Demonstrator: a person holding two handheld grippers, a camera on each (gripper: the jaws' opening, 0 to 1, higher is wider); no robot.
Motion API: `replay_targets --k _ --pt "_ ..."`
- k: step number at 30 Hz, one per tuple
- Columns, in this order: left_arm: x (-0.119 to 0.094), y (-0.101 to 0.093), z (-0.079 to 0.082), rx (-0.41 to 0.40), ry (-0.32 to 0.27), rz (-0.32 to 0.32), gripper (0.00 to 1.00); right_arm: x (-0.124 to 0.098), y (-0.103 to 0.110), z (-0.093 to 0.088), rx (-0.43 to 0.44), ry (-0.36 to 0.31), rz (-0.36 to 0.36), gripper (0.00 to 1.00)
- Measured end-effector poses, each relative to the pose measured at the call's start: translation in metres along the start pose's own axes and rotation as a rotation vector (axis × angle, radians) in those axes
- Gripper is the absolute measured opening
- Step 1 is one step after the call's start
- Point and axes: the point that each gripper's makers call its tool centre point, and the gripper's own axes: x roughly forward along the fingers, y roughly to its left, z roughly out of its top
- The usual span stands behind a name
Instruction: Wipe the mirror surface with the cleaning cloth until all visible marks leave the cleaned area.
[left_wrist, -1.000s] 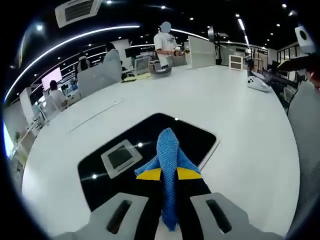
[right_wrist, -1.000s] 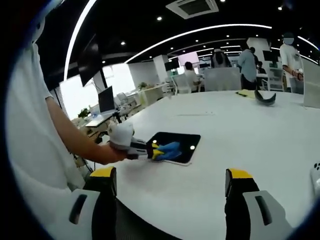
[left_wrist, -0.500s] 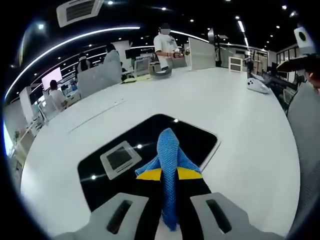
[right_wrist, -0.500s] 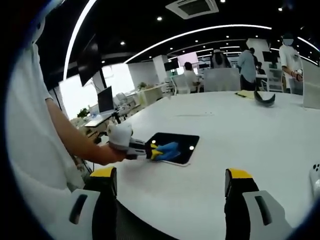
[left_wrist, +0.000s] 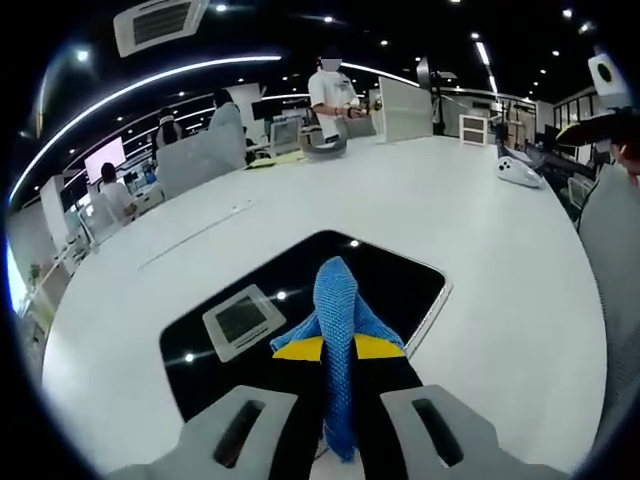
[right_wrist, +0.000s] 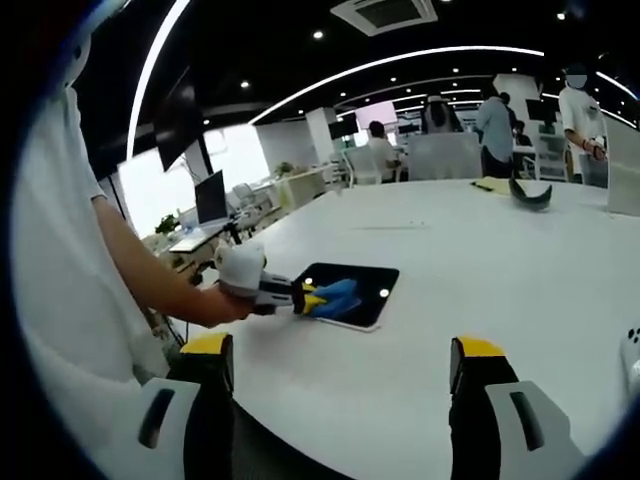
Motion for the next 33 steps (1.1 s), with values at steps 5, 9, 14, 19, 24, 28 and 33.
replay_targets --k 5,9,14,19,24,28,33 --pt "0.001 0.002 0.001 -0.001 -0.003 -0.002 0.06 0.002 0.002 0.000 0.002 0.003 0.004 0.89" --pt "0.002 0.004 0.001 0.002 -0.004 -0.004 0.06 0.002 0.001 0.000 0.004 0.004 0.003 0.89" --pt "0.003 0.006 0.001 0.005 -0.005 -0.003 0.06 0.002 -0.001 0.000 0.007 0.004 -0.002 0.89" --pt "0.004 0.008 0.001 0.005 -0.007 0.000 0.06 0.003 -0.001 -0.002 0.008 0.009 -0.001 0.89" --pt "0.005 0.011 0.002 0.005 -0.010 0.002 0.06 0.004 -0.001 0.000 0.007 0.011 0.000 0.89" --pt "0.006 0.012 0.002 0.002 -0.012 0.006 0.06 0.004 -0.003 0.000 0.005 0.013 0.000 0.89" --pt "0.006 0.014 0.003 0.002 -0.015 0.008 0.06 0.005 -0.005 0.002 0.005 0.011 -0.003 0.89"
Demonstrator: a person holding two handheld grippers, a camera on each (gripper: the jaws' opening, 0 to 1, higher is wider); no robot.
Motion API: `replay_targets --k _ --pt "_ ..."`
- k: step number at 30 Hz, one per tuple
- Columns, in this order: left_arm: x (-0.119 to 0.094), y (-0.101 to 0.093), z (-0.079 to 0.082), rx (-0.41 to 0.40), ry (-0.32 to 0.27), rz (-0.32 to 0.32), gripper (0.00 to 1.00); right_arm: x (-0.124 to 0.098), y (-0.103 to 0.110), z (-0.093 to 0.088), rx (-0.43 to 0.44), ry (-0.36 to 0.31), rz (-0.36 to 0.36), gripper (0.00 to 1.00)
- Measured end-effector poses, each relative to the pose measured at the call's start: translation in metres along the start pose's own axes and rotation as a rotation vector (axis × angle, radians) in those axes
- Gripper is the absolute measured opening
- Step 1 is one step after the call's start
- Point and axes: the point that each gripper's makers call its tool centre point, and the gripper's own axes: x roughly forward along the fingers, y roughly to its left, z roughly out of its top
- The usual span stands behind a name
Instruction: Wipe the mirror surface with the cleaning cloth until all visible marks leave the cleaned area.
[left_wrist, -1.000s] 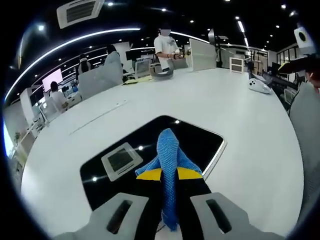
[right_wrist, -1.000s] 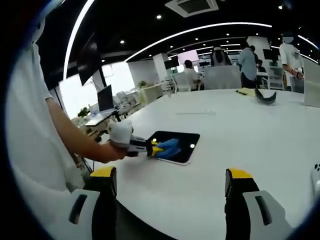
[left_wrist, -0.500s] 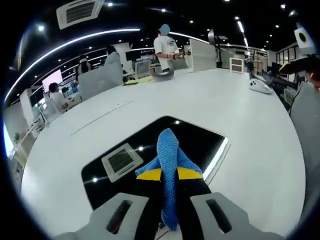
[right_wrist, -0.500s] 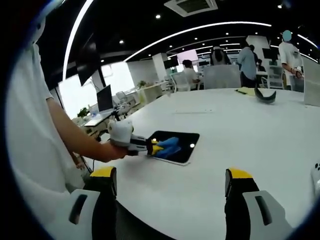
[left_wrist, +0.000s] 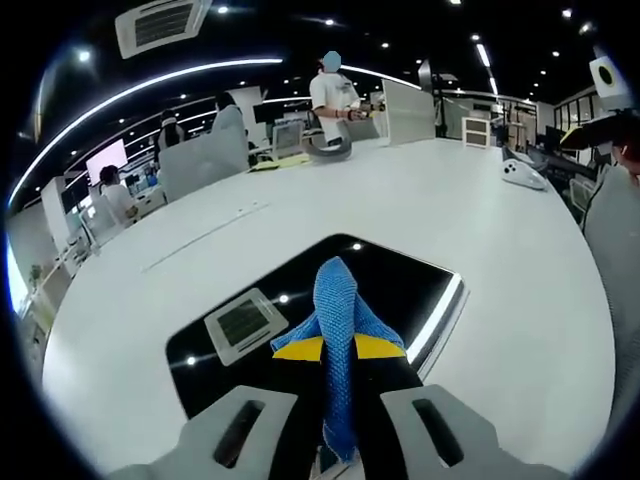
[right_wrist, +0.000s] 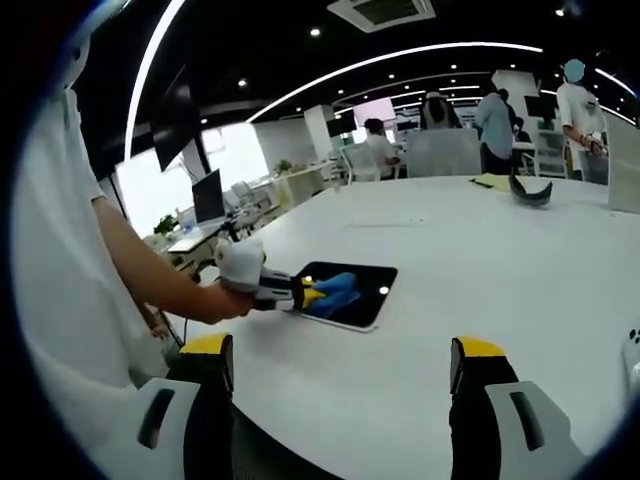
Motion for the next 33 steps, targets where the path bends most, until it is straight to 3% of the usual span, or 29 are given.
replay_targets --k 33 --pt "0.009 0.020 0.003 0.012 0.000 0.016 0.06 0.004 0.001 -0.003 0.007 0.011 0.001 0.89"
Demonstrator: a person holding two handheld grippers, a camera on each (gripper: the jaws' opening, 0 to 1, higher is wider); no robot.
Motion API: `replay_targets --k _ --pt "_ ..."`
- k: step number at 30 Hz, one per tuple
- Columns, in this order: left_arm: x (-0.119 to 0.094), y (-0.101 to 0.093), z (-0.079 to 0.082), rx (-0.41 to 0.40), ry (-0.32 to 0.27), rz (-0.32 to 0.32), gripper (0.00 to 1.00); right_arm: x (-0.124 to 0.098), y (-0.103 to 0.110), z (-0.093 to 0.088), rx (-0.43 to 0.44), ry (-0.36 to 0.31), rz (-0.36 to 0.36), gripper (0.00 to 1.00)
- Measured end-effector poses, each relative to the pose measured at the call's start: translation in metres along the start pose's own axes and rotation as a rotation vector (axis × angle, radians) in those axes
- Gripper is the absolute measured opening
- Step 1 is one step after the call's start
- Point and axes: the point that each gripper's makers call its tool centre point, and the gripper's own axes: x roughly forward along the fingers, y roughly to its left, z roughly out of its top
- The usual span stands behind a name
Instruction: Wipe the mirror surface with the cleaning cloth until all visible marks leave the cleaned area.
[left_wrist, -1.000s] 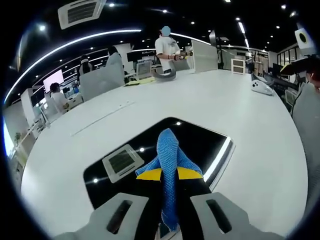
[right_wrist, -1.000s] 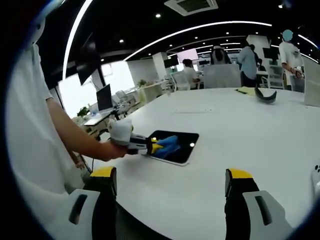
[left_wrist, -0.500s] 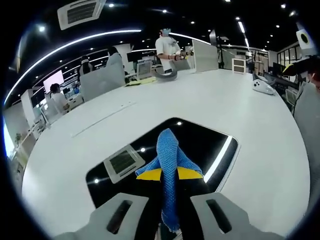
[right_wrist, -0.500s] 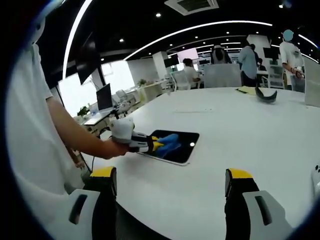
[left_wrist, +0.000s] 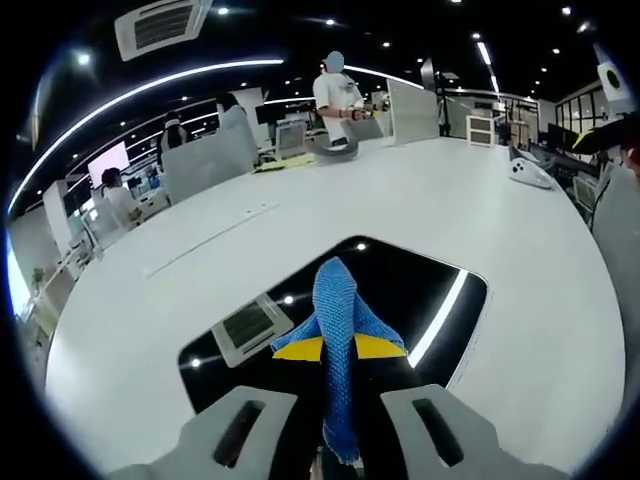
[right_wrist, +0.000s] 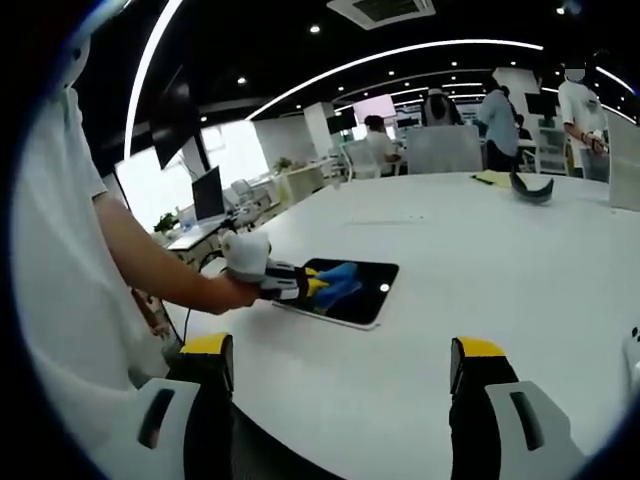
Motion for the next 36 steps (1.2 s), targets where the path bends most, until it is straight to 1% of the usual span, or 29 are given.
replay_targets --k 14,36 --pt "0.004 0.009 0.001 0.004 -0.005 0.008 0.06 0.001 -0.001 0.000 0.003 0.006 -0.003 0.89" --pt "0.010 0.030 0.002 0.008 -0.008 0.025 0.07 0.004 -0.002 -0.002 0.008 0.019 -0.005 0.89"
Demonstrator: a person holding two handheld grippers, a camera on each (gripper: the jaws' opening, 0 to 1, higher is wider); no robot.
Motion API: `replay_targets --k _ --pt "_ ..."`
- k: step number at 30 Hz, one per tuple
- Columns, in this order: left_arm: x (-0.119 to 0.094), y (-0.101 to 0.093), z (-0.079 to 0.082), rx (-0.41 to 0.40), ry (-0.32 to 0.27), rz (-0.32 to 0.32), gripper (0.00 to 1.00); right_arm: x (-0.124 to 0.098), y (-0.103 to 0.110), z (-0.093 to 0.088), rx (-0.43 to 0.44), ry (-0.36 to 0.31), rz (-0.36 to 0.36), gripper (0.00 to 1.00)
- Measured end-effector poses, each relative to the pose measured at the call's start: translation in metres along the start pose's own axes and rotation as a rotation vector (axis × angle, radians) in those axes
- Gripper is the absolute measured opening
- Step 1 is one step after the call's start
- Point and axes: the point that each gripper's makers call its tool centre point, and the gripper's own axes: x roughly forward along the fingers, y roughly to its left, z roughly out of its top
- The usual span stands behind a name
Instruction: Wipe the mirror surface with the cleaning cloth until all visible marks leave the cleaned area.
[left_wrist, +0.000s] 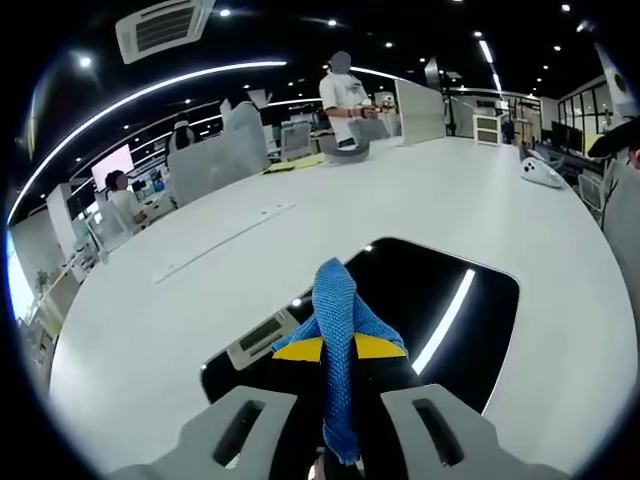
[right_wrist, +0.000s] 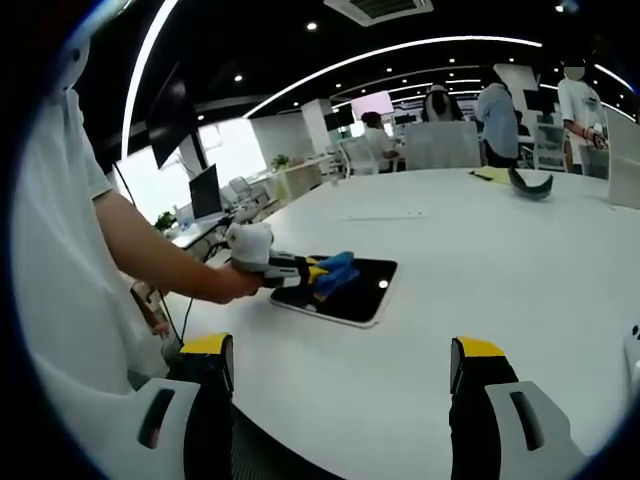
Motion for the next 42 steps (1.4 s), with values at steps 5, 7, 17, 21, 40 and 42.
replay_targets --k 5,7,17,21,40,42 --pt "0.002 0.005 -0.001 -0.002 -0.003 0.005 0.07 0.001 -0.001 0.001 0.000 0.001 0.000 0.89" --pt "0.002 0.006 0.000 0.002 -0.003 0.006 0.07 0.001 -0.002 0.002 0.003 -0.002 -0.003 0.89" --pt "0.005 0.015 0.001 0.000 0.000 0.011 0.07 0.004 -0.002 0.002 -0.002 0.007 0.001 0.90" --pt "0.005 0.017 0.001 0.002 0.002 0.012 0.07 0.003 -0.003 0.002 -0.004 0.007 -0.003 0.91" --pt "0.010 0.035 0.000 -0.001 0.004 0.031 0.07 0.005 -0.001 0.003 -0.005 0.012 0.002 0.92" --pt "0.010 0.036 0.000 0.000 0.005 0.033 0.07 0.005 -0.001 0.002 -0.007 0.013 0.002 0.92"
